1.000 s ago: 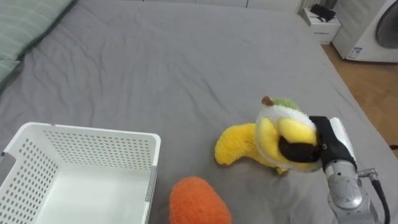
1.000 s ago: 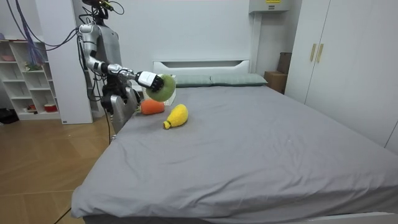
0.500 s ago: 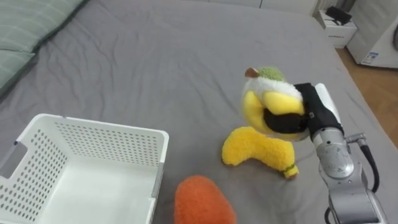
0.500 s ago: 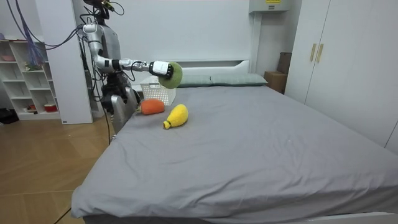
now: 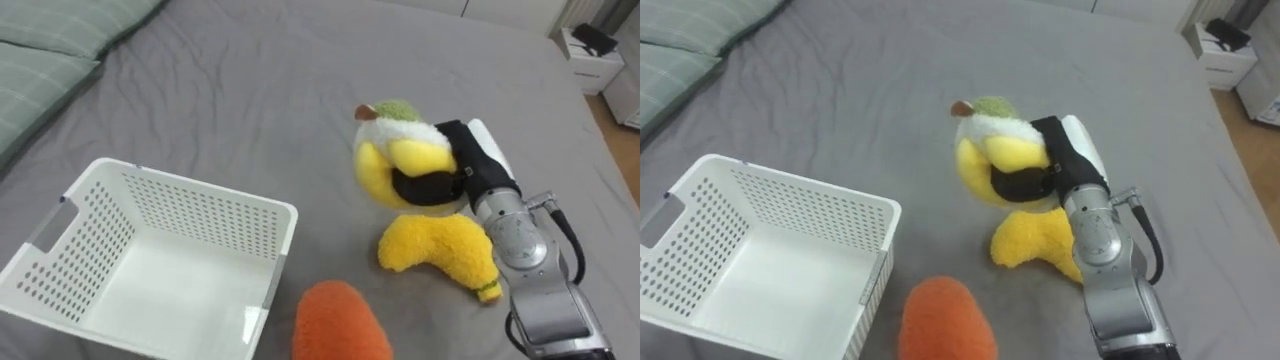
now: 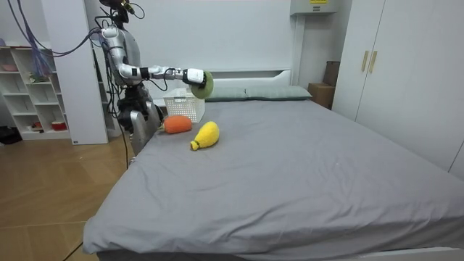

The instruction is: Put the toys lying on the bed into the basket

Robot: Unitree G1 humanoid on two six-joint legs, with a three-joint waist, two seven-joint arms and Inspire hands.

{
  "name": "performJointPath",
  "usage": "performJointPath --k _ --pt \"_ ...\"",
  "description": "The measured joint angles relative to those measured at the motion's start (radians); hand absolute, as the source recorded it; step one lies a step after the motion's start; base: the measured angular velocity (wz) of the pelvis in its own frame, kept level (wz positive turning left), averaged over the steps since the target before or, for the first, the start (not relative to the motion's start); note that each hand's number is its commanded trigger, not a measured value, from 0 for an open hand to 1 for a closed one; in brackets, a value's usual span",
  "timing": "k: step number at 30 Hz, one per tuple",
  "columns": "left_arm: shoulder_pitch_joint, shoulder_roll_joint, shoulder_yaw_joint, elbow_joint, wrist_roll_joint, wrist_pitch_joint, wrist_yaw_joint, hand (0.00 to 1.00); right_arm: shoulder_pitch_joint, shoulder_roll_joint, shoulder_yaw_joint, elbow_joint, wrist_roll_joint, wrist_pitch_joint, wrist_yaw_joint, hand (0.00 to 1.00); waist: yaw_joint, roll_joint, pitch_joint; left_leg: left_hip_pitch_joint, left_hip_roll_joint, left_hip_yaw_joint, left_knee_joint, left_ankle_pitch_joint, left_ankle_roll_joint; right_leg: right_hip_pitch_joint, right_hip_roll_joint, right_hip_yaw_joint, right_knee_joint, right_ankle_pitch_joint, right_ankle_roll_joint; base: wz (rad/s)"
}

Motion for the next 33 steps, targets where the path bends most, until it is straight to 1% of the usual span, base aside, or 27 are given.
performJointPath --k 1,3,5,9,11,13,15,16,18,19,22,24,26,29,31,32,33 --pt "-0.008 0.0 -0.002 0.006 -0.011 -0.006 0.0 0.0 -0.011 -0.001 0.009 0.0 0.004 0.0 0.0 1.0 0.008 -0.003 0.0055 -0.002 -0.001 -0.004 0.0 0.0 0.0 0.0 0.0 -0.003 0.0 0.0 0.0 0.1" --pt "-0.016 -0.001 -0.011 0.007 -0.018 -0.012 0.002 0.0 -0.018 -0.002 0.025 0.0 0.0 0.0 0.0 1.0 0.017 -0.008 0.0077 -0.003 -0.004 -0.016 0.0 0.0 0.0 0.002 0.0 -0.018 0.0 0.0 0.0 0.11" --pt "-0.018 -0.006 -0.02 0.007 -0.017 -0.022 0.014 0.0 -0.036 -0.002 0.059 0.0 -0.009 0.0 0.004 1.0 0.035 -0.011 0.0091 -0.005 -0.004 -0.017 0.001 0.001 0.001 0.003 -0.001 -0.022 -0.001 0.0 0.001 0.03" --pt "-0.025 -0.01 -0.032 0.006 -0.016 -0.029 0.02 0.0 -0.062 0.008 0.12 0.002 -0.034 0.001 0.022 1.0 0.065 -0.013 0.0095 -0.005 -0.005 -0.018 0.004 0.001 0.002 0.003 -0.001 -0.024 -0.001 0.001 0.001 0.0" --pt "-0.032 -0.01 -0.036 0.005 -0.017 -0.03 0.02 0.0 -0.078 0.022 0.149 0.003 -0.053 0.005 0.034 1.0 0.091 -0.013 0.0096 -0.007 -0.005 -0.021 0.01 0.001 0.002 0.003 -0.001 -0.027 -0.001 0.001 0.001 0.02" --pt "-0.034 -0.008 -0.036 0.004 -0.016 -0.03 0.019 0.0 -0.093 0.036 0.159 0.003 -0.076 0.012 0.046 1.0 0.103 -0.013 0.0099 -0.01 -0.006 -0.03 0.012 0.001 0.002 0.006 -0.002 -0.035 -0.001 0.001 0.001 0.14" --pt "-0.035 -0.001 -0.037 0.004 -0.017 -0.029 0.016 0.0 -0.114 0.037 0.173 0.001 -0.076 0.014 0.059 1.0 0.107 -0.017 0.0111 -0.021 -0.007 -0.044 0.015 0.001 0.002 0.005 -0.004 -0.049 -0.002 0.0 0.001 0.2" --pt "-0.034 0.002 -0.037 0.004 -0.017 -0.028 0.013 0.0 -0.125 0.038 0.186 -0.001 -0.073 0.015 0.062 1.0 0.125 -0.019 0.0111 -0.026 -0.007 -0.046 0.016 0.001 0.001 0.0 -0.003 -0.051 -0.002 0.0 0.001 0.07" --pt "-0.034 0.003 -0.037 0.004 -0.017 -0.027 0.012 0.0 -0.134 0.041 0.194 0.0 -0.067 0.015 0.069 1.0 0.144 -0.021 0.011 -0.028 -0.007 -0.047 0.017 0.001 0.001 -0.002 -0.004 -0.053 -0.002 0.001 0.001 0.0" --pt "-0.035 0.003 -0.037 0.004 -0.017 -0.027 0.012 0.0 -0.138 0.043 0.2 0.0 -0.066 0.015 0.071 1.0 0.155 -0.024 0.0094 -0.032 -0.008 -0.048 0.017 0.001 0.001 -0.004 -0.004 -0.055 -0.003 0.001 0.001 0.08" --pt "-0.035 0.004 -0.036 0.006 -0.016 -0.026 0.01 0.0 -0.148 0.047 0.228 0.0 -0.068 0.015 0.084 1.0 0.174 -0.03 0.0093 -0.036 -0.008 -0.053 0.018 0.001 0.001 -0.005 -0.004 -0.062 -0.004 0.001 0.001 0.06" --pt "-0.037 0.005 -0.037 0.006 -0.016 -0.026 0.009 0.0 -0.148 0.061 0.237 0.004 -0.077 0.015 0.096 1.0 0.183 -0.034 0.0108 -0.036 -0.009 -0.059 0.018 0.001 0.001 -0.001 -0.004 -0.067 -0.006 0.001 0.001 0.06" --pt "-0.037 0.01 -0.037 0.006 -0.016 -0.026 0.01 0.0 -0.148 0.063 0.272 0.006 -0.078 0.016 0.098 1.0 0.191 -0.04 0.0143 -0.037 -0.01 -0.065 0.019 0.002 0.0 0.0 -0.004 -0.074 -0.006 0.001 0.001 0.06" --pt "-0.04 0.01 -0.038 0.006 -0.016 -0.021 0.012 0.0 -0.148 0.064 0.327 0.006 -0.098 0.032 0.109 1.0 0.204 -0.044 0.0143 -0.039 -0.012 -0.069 0.021 0.002 0.001 0.0 -0.006 -0.081 -0.006 0.001 0.001 0.02" --pt "-0.044 0.01 -0.037 0.006 -0.017 -0.02 0.017 0.0 -0.148 0.076 0.352 0.006 -0.112 0.043 0.115 1.0 0.209 -0.044 0.0146 -0.04 -0.013 -0.071 0.021 0.003 0.001 0.0 -0.007 -0.082 -0.006 0.001 0.001 0.03" --pt "-0.048 0.01 -0.038 0.006 -0.018 -0.02 0.021 0.0 -0.148 0.086 0.359 0.007 -0.114 0.044 0.125 0.99 0.211 -0.044 0.0151 -0.042 -0.014 -0.076 0.021 0.004 0.001 0.0 -0.008 -0.086 -0.006 0.0 0.001 0.08" --pt "-0.05 0.01 -0.038 0.006 -0.018 -0.02 0.023 0.0 -0.148 0.09 0.362 0.008 -0.114 0.044 0.13 0.84 0.211 -0.044 0.0152 -0.043 -0.015 -0.079 0.021 0.004 0.001 0.0 -0.008 -0.09 -0.006 0.0 0.001 0.13"
